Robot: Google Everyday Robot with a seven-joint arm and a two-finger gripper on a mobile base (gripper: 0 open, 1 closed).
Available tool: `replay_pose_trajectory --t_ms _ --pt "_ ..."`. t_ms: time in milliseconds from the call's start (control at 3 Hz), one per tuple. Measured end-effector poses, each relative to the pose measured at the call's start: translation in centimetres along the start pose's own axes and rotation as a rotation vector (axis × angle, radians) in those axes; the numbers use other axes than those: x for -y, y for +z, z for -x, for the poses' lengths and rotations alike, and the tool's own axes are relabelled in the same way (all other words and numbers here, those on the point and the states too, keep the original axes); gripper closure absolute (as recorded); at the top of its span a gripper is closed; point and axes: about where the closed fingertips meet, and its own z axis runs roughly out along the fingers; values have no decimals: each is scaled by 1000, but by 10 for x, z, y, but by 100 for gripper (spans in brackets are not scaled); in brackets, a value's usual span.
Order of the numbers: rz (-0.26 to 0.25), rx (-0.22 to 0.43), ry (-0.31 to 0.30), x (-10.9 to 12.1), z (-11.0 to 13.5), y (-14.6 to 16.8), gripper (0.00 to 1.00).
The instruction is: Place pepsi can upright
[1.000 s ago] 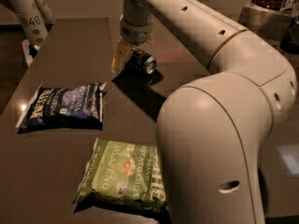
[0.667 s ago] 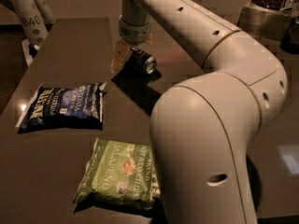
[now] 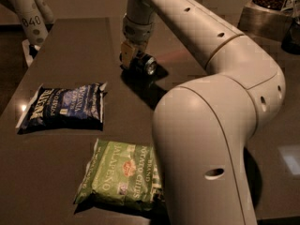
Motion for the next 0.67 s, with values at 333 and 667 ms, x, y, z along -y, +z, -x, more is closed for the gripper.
replay_pose_trajectory --t_ms 333,667 --pt "43 77 -24 1 -7 -12 72" --pt "61 237 -24 4 -24 -41 100"
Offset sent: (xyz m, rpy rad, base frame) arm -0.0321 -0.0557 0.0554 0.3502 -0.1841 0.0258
